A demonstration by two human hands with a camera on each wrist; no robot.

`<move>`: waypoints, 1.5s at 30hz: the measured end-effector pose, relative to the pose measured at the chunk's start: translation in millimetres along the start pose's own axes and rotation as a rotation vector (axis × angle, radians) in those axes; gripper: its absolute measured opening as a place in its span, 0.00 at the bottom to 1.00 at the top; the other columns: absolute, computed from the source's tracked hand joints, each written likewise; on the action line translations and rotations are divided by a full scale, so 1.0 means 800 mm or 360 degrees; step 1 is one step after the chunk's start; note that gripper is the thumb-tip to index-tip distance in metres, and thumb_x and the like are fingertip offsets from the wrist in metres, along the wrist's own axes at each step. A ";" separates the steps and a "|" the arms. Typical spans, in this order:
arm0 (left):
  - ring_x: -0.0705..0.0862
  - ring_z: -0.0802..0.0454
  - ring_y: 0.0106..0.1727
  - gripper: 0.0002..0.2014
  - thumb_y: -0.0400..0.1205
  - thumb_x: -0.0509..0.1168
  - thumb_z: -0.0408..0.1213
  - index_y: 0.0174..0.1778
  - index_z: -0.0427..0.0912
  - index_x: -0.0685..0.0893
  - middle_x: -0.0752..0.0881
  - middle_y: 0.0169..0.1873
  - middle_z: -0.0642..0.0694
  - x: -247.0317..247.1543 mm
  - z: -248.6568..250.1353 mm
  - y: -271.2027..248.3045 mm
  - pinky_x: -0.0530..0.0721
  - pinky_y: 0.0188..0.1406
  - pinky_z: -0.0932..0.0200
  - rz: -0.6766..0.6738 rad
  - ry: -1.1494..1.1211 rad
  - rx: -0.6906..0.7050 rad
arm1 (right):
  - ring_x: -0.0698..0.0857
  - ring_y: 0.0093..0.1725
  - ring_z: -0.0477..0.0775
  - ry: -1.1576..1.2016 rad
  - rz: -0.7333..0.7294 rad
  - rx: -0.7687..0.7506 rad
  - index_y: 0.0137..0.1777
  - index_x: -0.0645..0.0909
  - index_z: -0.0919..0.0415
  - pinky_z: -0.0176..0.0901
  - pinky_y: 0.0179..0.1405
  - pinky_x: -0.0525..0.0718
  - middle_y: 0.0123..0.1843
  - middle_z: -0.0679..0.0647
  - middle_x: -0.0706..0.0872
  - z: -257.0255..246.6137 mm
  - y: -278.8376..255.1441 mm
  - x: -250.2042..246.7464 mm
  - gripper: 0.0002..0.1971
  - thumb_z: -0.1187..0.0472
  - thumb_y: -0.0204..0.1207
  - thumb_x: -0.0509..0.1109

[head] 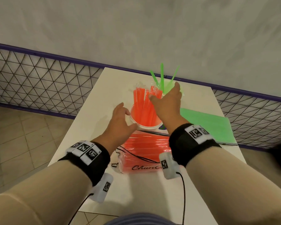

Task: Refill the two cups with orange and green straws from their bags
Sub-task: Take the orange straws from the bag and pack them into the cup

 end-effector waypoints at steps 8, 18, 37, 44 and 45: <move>0.84 0.50 0.45 0.04 0.75 0.67 0.35 0.37 0.49 0.86 0.86 0.43 0.52 0.031 -0.066 -0.059 0.80 0.40 0.56 -0.0305 -0.0179 -0.0441 | 0.82 0.41 0.54 -0.0799 -0.1059 -0.0952 0.48 0.82 0.57 0.45 0.37 0.75 0.42 0.51 0.84 0.004 -0.155 0.089 0.05 0.60 0.79 0.65; 0.88 0.57 0.41 0.21 0.71 0.70 0.19 0.55 0.44 0.85 0.89 0.43 0.49 0.048 -0.032 -0.072 0.83 0.37 0.66 -0.0490 -0.0224 -0.0352 | 0.84 0.56 0.55 -0.1155 -0.1346 -0.1040 0.71 0.74 0.50 0.50 0.54 0.83 0.60 0.51 0.83 0.037 -0.164 0.132 0.26 0.62 0.73 0.72; 0.79 0.61 0.53 0.44 0.71 0.70 0.20 0.83 0.45 0.62 0.72 0.66 0.52 0.048 -0.051 -0.076 0.78 0.41 0.75 -0.0672 -0.0063 -0.0397 | 0.80 0.42 0.57 -0.1375 -0.1489 -0.0998 0.54 0.80 0.60 0.44 0.38 0.71 0.48 0.56 0.85 0.048 -0.180 0.126 0.08 0.60 0.77 0.66; 0.78 0.62 0.50 0.42 0.72 0.72 0.22 0.82 0.45 0.63 0.74 0.59 0.58 0.047 -0.054 -0.072 0.81 0.41 0.72 -0.0635 -0.0051 -0.0380 | 0.81 0.41 0.56 -0.1286 -0.1569 -0.0931 0.42 0.75 0.52 0.41 0.33 0.69 0.42 0.51 0.84 0.051 -0.167 0.122 0.04 0.62 0.74 0.67; 0.78 0.59 0.54 0.42 0.72 0.72 0.23 0.81 0.47 0.64 0.72 0.63 0.56 0.046 -0.052 -0.072 0.81 0.45 0.69 -0.0639 -0.0026 -0.0373 | 0.82 0.41 0.55 -0.1267 -0.1592 -0.0927 0.42 0.74 0.50 0.41 0.34 0.71 0.42 0.49 0.84 0.049 -0.169 0.120 0.05 0.61 0.75 0.67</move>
Point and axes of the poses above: each hand's wrist, its own y-axis towards the middle knuckle, its own x-axis out of the palm, z = x × y, the point moved 10 cm from there along y, towards the middle knuckle
